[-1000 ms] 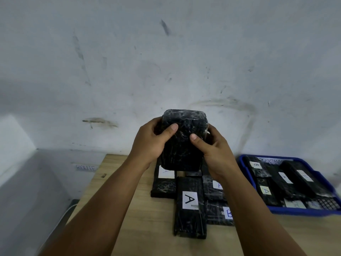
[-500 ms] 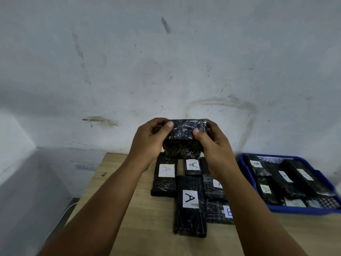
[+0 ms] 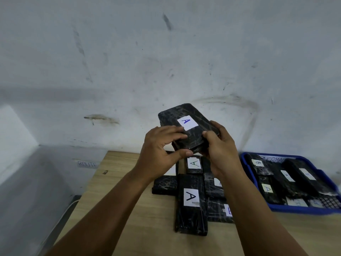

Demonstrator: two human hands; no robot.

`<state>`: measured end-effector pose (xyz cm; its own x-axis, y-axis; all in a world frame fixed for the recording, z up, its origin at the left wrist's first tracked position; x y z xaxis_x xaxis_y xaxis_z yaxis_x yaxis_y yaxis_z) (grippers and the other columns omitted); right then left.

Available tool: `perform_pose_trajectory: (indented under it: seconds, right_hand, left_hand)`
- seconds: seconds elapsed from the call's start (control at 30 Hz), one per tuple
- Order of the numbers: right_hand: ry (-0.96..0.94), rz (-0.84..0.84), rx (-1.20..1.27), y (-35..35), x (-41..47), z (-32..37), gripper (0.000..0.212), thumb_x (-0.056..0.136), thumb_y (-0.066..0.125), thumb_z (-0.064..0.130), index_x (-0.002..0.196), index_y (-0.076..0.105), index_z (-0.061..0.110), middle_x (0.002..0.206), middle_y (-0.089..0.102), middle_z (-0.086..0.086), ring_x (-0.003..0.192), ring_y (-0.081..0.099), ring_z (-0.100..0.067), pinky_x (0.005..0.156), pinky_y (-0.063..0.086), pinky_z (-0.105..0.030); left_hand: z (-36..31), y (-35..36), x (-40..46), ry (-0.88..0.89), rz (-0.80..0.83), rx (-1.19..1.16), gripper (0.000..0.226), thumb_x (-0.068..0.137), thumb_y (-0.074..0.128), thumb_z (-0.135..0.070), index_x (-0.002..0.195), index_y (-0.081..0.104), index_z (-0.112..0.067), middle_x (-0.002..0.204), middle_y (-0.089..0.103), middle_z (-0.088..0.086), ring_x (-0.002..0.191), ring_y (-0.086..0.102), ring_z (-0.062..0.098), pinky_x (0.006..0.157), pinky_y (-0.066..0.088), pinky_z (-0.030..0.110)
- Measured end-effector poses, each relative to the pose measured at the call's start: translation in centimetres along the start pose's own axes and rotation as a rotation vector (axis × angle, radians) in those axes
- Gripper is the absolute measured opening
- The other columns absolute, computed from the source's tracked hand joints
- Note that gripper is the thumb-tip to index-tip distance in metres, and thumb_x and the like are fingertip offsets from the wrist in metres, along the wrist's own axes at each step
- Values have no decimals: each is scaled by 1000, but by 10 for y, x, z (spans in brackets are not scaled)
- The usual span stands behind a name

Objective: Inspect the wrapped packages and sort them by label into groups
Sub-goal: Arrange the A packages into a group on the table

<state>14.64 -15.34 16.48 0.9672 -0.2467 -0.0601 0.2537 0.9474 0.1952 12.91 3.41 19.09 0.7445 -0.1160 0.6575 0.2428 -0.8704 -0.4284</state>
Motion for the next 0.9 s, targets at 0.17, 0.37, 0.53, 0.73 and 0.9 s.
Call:
perform_pose_trajectory:
  seconds: [0.17, 0.37, 0.53, 0.73, 0.9]
  right_hand:
    - [6, 130, -34, 0, 4, 6, 42, 100, 57, 2, 135, 61, 23, 111, 72, -4, 77, 74, -7, 62, 59, -26]
    - [34, 67, 27, -5, 8, -1, 53, 92, 78, 14, 136, 49, 15, 120, 69, -15, 82, 77, -13, 73, 62, -27]
    - [38, 106, -2, 5, 5, -14, 45, 90, 80, 35, 126, 60, 17, 114, 77, -13, 92, 78, -17, 83, 64, -37]
    - [18, 232, -14, 15, 2, -26, 61, 98, 67, 2, 144, 51, 37, 108, 79, -13, 100, 78, -28, 83, 64, -38]
    - [-19, 277, -28, 16, 5, -18, 65, 96, 67, -2, 143, 51, 39, 110, 77, -18, 105, 76, -33, 96, 60, -51]
  left_hand:
    - [19, -23, 7, -176, -159, 48, 46, 86, 76, -36, 128, 68, -21, 130, 62, -13, 127, 55, 10, 108, 47, 39]
    - [55, -26, 6, -526, 8, 73, 55, 89, 73, -46, 139, 57, -27, 128, 66, -10, 123, 60, 15, 94, 47, 27]
    - [59, -30, -6, -560, -143, 137, 46, 85, 73, -57, 119, 63, -28, 93, 63, -21, 97, 67, 13, 80, 52, 31]
    - [61, -30, -12, -635, -195, 62, 52, 83, 74, -59, 121, 56, -29, 93, 64, -19, 92, 66, 10, 81, 51, 34]
    - [71, -29, -5, -709, -126, -246, 31, 91, 72, -41, 118, 66, -28, 107, 74, -10, 100, 69, 9, 81, 51, 28]
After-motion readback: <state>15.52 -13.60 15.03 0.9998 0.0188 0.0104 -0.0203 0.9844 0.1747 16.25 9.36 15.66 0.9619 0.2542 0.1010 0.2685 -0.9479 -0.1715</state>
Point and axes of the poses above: each hand's wrist, its own x-axis towards the middle knuckle, its own y-axis out of the palm, z = x × y, the point moved 7 cm from there along x, towards the middle knuckle
